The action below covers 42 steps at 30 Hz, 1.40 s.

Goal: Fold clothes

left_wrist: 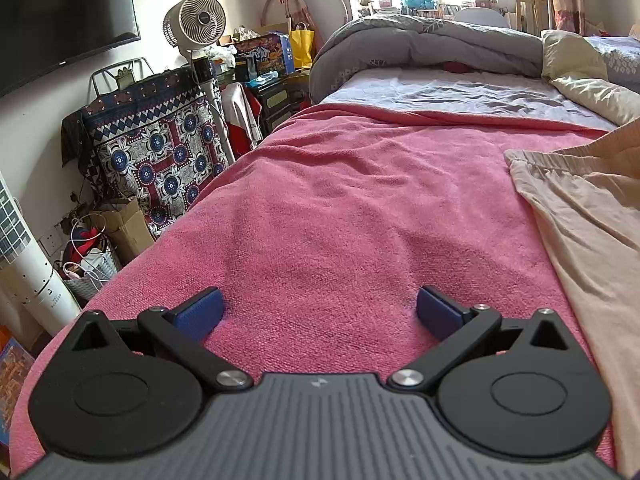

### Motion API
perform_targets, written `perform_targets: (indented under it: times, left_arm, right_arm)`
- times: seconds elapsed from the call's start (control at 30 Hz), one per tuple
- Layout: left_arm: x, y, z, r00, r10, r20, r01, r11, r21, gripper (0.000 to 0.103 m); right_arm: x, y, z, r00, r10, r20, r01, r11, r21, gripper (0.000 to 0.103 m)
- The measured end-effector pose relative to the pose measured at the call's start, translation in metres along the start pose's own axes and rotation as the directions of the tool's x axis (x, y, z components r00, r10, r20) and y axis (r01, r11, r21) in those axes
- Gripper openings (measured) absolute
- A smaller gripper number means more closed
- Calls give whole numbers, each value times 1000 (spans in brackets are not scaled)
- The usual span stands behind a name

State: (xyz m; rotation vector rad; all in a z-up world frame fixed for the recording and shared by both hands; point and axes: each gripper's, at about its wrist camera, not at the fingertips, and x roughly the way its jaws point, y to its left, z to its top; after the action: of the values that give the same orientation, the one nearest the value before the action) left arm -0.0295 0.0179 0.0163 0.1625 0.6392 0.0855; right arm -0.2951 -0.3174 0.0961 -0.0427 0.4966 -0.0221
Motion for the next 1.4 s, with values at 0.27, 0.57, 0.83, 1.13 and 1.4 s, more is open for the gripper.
perform_targets:
  times: [0.27,0.57,0.83,1.13,1.4]
  left_arm:
    - [-1,8,-1,1000,-7,4,7,1000,-5,103]
    - [5,13,2,1000,-1,-9,1,1000,6,103]
    - [8,11,-6,1000,-1,0,1,1000,3,103]
    - [5,5,-8,1000,-2,0,2,1000,2,103]
    - [3,10,-5,1000,-4,-1,4,1000,1,103]
  right_arm:
    - [-76,-22,-8,988,-153,32,151,987,63,103]
    - [-57,-26,-40,967,-250,-49,253,963,87,103]
    - [-50,-28,-53,968,-246,-47,250,954,166,103]
    - [-54,-28,-53,957,-288,32,271,927,258,103]
    - [-58,-28,-74,938,-346,27,337,926,172,103]
